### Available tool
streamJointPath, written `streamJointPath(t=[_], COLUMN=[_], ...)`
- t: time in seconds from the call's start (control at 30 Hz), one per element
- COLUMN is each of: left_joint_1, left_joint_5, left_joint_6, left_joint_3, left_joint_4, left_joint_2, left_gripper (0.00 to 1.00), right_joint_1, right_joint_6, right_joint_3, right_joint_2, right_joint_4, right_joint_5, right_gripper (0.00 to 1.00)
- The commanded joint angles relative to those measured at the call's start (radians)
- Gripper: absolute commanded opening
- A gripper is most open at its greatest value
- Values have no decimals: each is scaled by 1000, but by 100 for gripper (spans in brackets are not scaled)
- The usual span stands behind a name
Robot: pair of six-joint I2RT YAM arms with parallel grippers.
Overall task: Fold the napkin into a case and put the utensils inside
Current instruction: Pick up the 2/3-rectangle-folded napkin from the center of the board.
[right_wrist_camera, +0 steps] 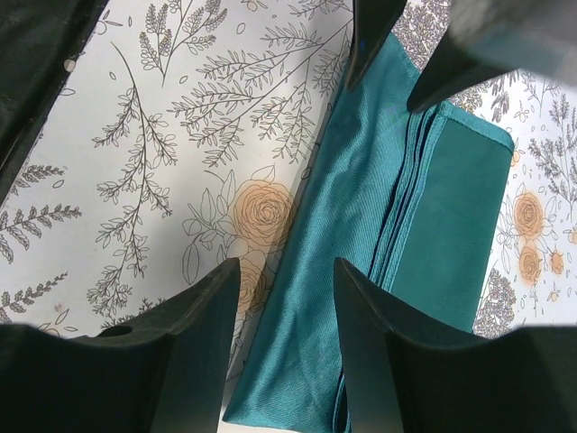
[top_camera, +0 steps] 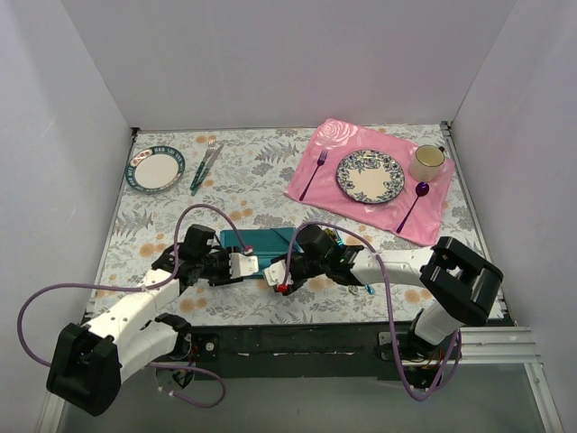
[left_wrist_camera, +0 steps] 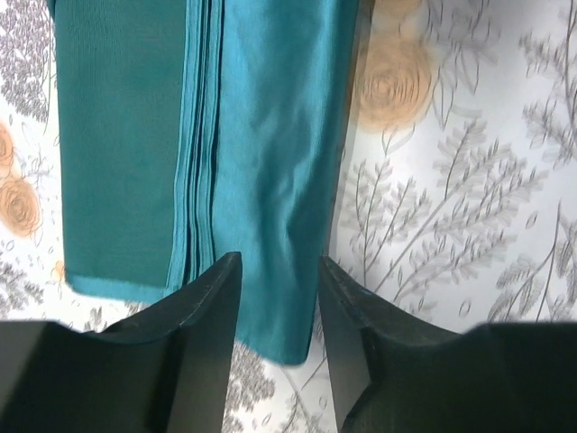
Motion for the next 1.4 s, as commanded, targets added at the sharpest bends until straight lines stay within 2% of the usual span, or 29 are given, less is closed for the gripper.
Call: streamJointPath(t=[0.0,0.17,0.47,0.73,0.9,1.37], left_joint_1=[85,124,124,124,125,202], left_joint_5=[50,41,30,61,85,183], left_joint_6=[163,240,318,242,209,182], left_joint_3=[7,-19,-49,-22,29,177], left_joint_4=[-149,-130,-139,-93,-94,-208], left_joint_2=[-61,-64,-54,-1,56,185], left_gripper=[41,42,38,11,0,0], right_joint_1=[9,13,13,19,17,19], right_joint_6=[8,16,2,-15,-23,-70], right_joint_3=[49,72,104,115,112,101], right_joint_2=[20,41,89,112,115,113], right_joint_4=[7,-3,-8,-8,-14,-52], right_joint_5=[27,30,42,50,56,95], right_gripper=[54,55,53,53,53,54])
